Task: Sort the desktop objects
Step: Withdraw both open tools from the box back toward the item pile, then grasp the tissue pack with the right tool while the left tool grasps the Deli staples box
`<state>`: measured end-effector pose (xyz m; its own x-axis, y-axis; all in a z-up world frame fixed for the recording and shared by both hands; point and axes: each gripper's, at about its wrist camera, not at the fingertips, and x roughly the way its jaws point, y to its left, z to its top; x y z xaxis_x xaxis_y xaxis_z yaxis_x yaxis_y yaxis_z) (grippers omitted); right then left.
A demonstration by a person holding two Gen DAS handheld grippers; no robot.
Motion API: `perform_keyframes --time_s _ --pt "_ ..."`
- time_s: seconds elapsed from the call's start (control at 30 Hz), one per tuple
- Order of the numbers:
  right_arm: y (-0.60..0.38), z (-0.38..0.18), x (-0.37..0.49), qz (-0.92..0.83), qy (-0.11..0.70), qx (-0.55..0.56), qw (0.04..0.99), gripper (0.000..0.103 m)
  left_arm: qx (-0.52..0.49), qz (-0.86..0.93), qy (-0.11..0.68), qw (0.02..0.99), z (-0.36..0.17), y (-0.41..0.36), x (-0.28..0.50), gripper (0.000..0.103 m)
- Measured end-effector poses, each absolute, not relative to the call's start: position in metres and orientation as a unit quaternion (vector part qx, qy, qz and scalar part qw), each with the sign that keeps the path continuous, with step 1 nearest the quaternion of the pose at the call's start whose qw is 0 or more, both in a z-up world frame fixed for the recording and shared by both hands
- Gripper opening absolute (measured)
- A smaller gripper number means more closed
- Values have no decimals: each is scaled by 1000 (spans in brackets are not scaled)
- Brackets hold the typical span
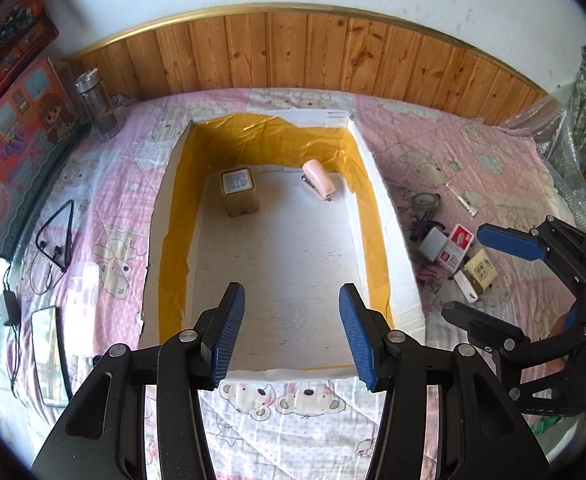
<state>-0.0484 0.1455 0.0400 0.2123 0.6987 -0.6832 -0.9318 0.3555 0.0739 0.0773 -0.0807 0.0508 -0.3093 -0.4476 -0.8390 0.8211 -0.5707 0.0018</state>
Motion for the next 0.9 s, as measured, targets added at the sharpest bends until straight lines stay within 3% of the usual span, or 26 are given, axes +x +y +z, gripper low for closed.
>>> perform_keyframes --time_s 0.4,0.7,0.9 --pt "46 1 -29 476 354 -41 804 72 402 -833 194 328 47 -8 25 52" --pt "-16 -93 11 372 450 10 812 72 436 -826 235 269 6 4 -50 54" --pt "-31 -114 40 348 468 33 811 72 467 -816 245 235 -33 0 -104 54"
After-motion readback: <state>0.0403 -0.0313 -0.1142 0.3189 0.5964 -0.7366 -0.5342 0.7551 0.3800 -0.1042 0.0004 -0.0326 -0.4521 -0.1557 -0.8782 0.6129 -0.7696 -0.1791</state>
